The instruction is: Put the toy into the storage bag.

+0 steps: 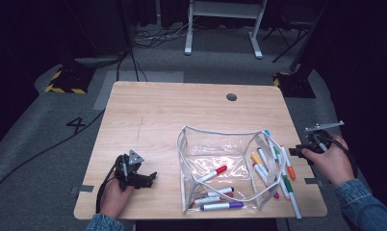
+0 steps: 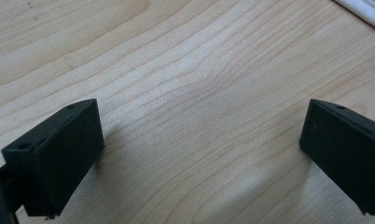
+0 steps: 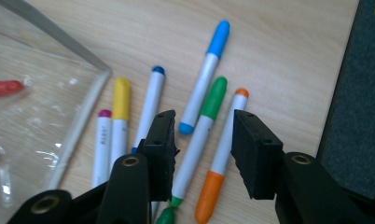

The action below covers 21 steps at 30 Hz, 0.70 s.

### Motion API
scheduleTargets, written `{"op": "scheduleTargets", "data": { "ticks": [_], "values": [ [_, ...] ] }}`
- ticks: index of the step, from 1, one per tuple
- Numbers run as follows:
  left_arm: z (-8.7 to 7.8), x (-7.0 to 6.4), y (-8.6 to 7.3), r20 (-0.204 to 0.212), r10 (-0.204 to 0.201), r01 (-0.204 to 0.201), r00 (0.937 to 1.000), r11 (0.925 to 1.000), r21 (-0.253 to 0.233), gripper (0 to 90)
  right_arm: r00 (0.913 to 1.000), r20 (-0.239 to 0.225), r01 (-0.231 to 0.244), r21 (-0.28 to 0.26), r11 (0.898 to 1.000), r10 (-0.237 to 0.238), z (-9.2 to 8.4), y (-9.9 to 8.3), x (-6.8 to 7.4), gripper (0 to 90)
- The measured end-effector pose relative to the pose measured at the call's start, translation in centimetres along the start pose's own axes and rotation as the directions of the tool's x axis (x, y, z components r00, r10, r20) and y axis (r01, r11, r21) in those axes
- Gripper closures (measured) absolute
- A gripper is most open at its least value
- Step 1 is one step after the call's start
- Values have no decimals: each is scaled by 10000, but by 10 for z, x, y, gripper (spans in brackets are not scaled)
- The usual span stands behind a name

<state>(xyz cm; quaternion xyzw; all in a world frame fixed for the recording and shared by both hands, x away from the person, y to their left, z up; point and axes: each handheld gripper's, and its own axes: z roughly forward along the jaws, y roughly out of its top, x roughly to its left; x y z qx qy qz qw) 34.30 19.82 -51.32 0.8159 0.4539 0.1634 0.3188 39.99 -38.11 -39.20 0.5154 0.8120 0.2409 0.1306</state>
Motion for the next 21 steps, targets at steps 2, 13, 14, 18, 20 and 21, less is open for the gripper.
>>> {"op": "scheduleTargets", "data": {
  "ticks": [2, 13, 14, 18, 20, 21],
  "values": [
    [0, 2, 1, -65, 129, -129, 9999, 9999, -23, 0, 9999, 45, -97, 167, 9998, 96, 13, -5, -5, 586],
    [1, 6, 2, -68, 28, -28, 10000, 10000, -58, 0, 9949, 215, -1003, 1188, 9878, 984, 66, -20, -24, 662],
    [1, 6, 2, -64, 23, -24, 10000, 10000, -58, 0, 9940, 269, -1083, 1318, 9853, 1057, 68, -20, -23, 681],
    [1, 6, 2, -85, 26, -26, 10000, 10000, -53, 0, 9895, 543, -1415, 1647, 9761, 1343, 77, -20, -22, 732],
    [1, 6, 2, -89, 16, -17, 10000, 10000, -54, 0, 9865, 768, -1561, 1772, 9717, 1445, 78, -20, -21, 766],
    [1, 6, 2, -89, 16, -17, 10000, 10000, -54, 0, 9849, 878, -1627, 1750, 9710, 1492, 78, -19, -22, 769]
  ]
}}
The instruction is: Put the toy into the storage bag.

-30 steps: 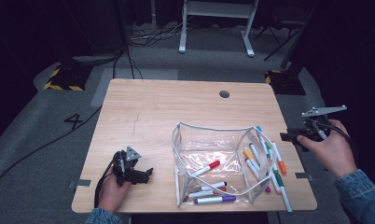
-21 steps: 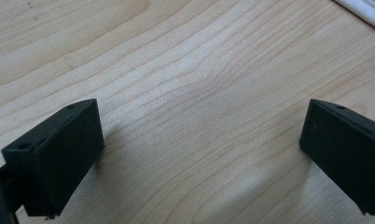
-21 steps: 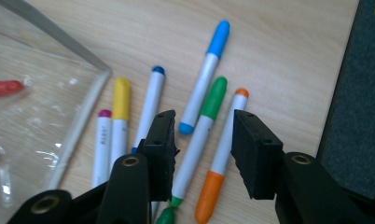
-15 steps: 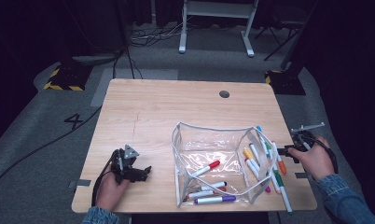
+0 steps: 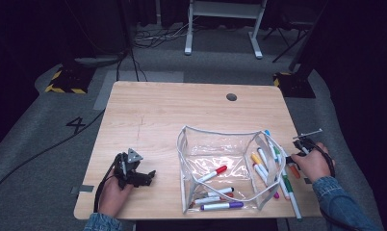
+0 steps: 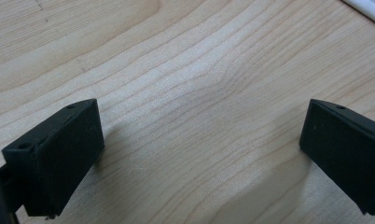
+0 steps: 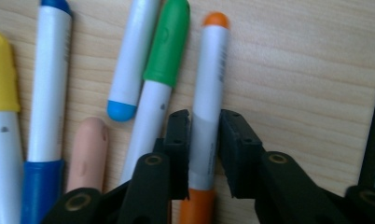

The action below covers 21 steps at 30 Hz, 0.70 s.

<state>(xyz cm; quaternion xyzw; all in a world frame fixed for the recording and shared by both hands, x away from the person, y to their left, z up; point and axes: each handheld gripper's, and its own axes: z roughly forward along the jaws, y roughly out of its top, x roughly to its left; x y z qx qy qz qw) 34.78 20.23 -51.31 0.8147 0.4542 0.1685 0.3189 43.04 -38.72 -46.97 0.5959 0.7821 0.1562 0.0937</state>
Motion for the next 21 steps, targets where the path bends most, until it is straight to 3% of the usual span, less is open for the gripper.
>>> {"op": "scheduleTargets", "data": {
  "ticks": [5, 9, 15, 21],
  "values": [
    [0, 0, 0, 0, 3, -3, 10000, 10000, 2, 0, 9990, 419, -123, 29, 9999, 122, 0, 2, -5, 771],
    [0, 0, 0, -1, 0, 0, 10000, 10000, 3, 0, 9996, 196, -210, -127, 9997, 213, -10, 3, -12, 772],
    [0, 0, 0, -2, 1, -1, 10000, 10000, 1, 0, 9997, -227, 14, -540, 9985, -26, -45, 10, -9, 771],
    [0, 0, 0, -4, 2, -2, 10000, 10000, 2, 0, 9943, -511, 864, -1302, 9877, -937, -89, 21, 5, 772]
  ]
}}
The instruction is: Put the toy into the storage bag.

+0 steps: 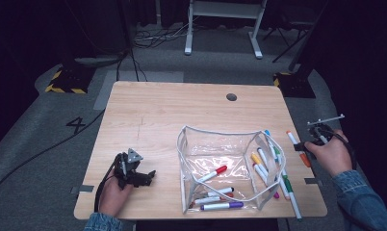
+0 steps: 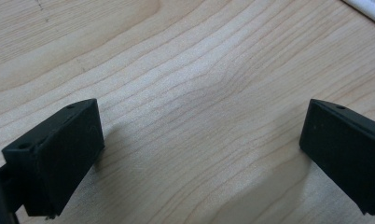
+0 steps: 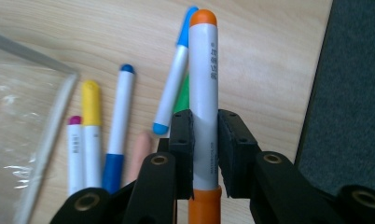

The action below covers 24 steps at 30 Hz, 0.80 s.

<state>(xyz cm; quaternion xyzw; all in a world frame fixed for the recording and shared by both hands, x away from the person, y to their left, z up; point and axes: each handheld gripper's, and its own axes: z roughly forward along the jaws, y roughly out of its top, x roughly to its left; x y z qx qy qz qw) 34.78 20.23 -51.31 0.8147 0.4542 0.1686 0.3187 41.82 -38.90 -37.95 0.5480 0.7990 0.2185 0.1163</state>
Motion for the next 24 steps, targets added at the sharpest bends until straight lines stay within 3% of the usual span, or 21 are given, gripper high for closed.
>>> {"op": "scheduleTargets", "data": {
  "ticks": [6, 13, 17, 24],
  "values": [
    [0, 0, 0, 2, 0, 0, 10000, 10000, 0, 0, 9953, -306, 893, -692, 9936, -916, -38, 18, 22, 771],
    [0, 0, 0, 1, 0, 0, 10000, 10000, 0, 0, 9737, -724, 2029, -1550, 9669, -2160, -79, 40, 57, 771],
    [0, 0, 0, 2, 0, 0, 10000, 10000, 1, 0, 9528, -992, 2671, -1745, 9477, -2868, -93, 49, 79, 771],
    [0, 0, 0, 3, 2, -2, 10000, 10000, 2, 0, 8951, -1322, 3948, -2094, 8946, -4259, -105, 58, 120, 771]
  ]
}}
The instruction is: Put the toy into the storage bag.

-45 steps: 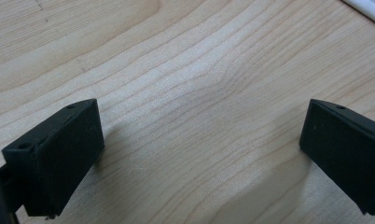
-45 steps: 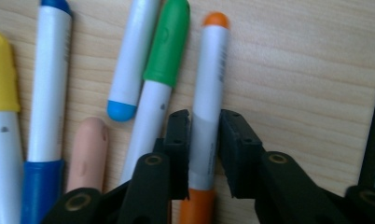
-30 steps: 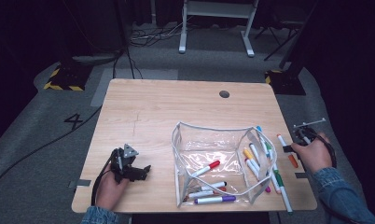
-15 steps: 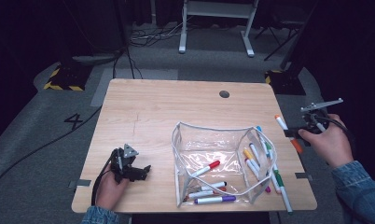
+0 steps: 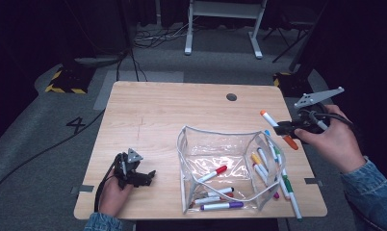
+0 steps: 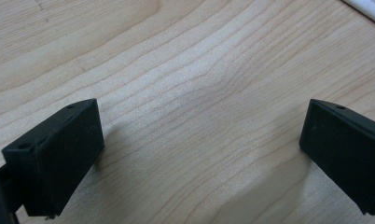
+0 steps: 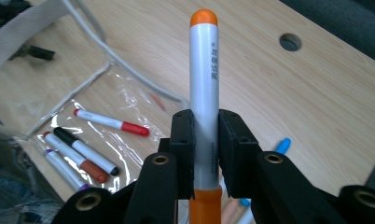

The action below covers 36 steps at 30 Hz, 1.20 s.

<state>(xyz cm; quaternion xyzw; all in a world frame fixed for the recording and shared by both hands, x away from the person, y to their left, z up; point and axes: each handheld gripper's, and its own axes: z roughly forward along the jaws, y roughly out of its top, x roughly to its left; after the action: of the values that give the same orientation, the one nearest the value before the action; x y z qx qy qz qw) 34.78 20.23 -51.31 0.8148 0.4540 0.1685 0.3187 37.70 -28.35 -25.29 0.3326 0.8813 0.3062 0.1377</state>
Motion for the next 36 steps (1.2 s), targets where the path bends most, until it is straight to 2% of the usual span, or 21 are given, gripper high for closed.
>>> {"op": "scheduleTargets", "data": {
  "ticks": [5, 10, 14, 20, 24, 25, 26, 27, 29, 31, 34, 36],
  "values": [
    [0, 0, 0, 3, -4, 4, 10000, 10000, -2, 0, 9958, -567, 716, 49, 9974, -712, 5, 13, 22, 771],
    [0, 0, 0, 1, 1, -1, 10000, 10000, -2, 0, 9824, -1042, 1580, 210, 9872, -1551, 14, 21, 43, 771],
    [0, 0, 0, -1, 0, 0, 10000, 10000, -4, 0, 9663, -1521, 2133, 222, 9767, -2075, 22, 27, 59, 771],
    [0, 0, 0, -10, 8, -8, 10000, 10000, -6, 0, 9383, -2172, 2821, 309, 9589, -2691, 39, 33, 81, 771],
    [0, 0, 0, -12, 12, -12, 10000, 10000, -4, 0, 9144, -2618, 3291, 370, 9436, -3087, 53, 34, 94, 771],
    [0, 0, 0, -12, 12, -12, 10000, 10000, -4, 0, 9144, -2618, 3291, 370, 9436, -3087, 53, 34, 94, 771],
    [0, 0, 0, -9, 9, -9, 10000, 10000, -6, 0, 9061, -2759, 3437, 386, 9383, -3206, 57, 35, 98, 771],
    [0, 0, 0, -10, 12, -12, 10000, 10000, -5, 0, 8889, -3014, 3729, 387, 9271, -3450, 64, 35, 103, 771],
    [0, 0, 0, 2, -5, 5, 10000, 10000, 0, 0, 8773, -3218, 3871, 363, 9213, -3560, 69, 34, 107, 771],
    [0, 0, 0, 1, -3, 3, 10000, 10000, -3, 0, 8624, -3368, 4133, 371, 9099, -3780, 75, 33, 110, 771],
    [0, 0, 0, -1, 0, 0, 10000, 10000, -2, 0, 8523, -3570, 4260, 492, 9034, -3824, 85, 29, 112, 771],
    [0, 0, 0, 2, -2, 2, 10000, 10000, -1, 0, 8500, -3673, 4287, 654, 9011, -3777, 92, 26, 114, 771]
  ]
}}
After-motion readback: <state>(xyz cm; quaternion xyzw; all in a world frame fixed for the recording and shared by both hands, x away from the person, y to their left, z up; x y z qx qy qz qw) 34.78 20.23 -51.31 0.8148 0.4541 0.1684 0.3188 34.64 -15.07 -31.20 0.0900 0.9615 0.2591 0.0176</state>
